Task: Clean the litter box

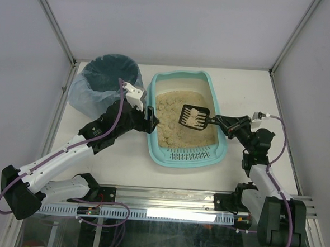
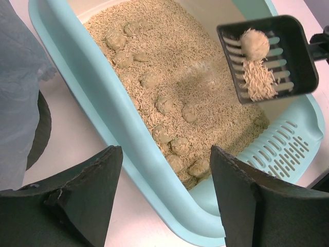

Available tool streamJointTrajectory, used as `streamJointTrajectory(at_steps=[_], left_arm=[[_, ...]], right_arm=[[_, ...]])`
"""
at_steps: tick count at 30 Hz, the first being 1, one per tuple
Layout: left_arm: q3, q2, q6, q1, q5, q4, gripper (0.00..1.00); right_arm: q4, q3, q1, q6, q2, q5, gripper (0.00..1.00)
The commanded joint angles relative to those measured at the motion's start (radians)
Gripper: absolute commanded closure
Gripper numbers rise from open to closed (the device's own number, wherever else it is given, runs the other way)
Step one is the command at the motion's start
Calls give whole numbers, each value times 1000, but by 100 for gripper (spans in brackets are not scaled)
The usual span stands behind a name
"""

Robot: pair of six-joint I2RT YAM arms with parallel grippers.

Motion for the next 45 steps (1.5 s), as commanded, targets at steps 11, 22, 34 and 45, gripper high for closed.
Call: streamJointTrajectory(at_steps=[11, 22, 34, 45], left_arm=[[-9, -25, 26, 10, 24, 59, 29], [-10, -57, 30, 13, 0, 64, 27], [-13, -82, 17, 17, -14, 53, 25], [561, -22, -78, 17, -145, -141, 1]], right_arm=[[-38, 84, 12, -33, -27, -41, 100], [-110, 138, 41, -84, -11, -16, 100], [-159, 142, 55, -97, -20, -26, 100], [-370, 220, 31, -169, -113, 0, 100]])
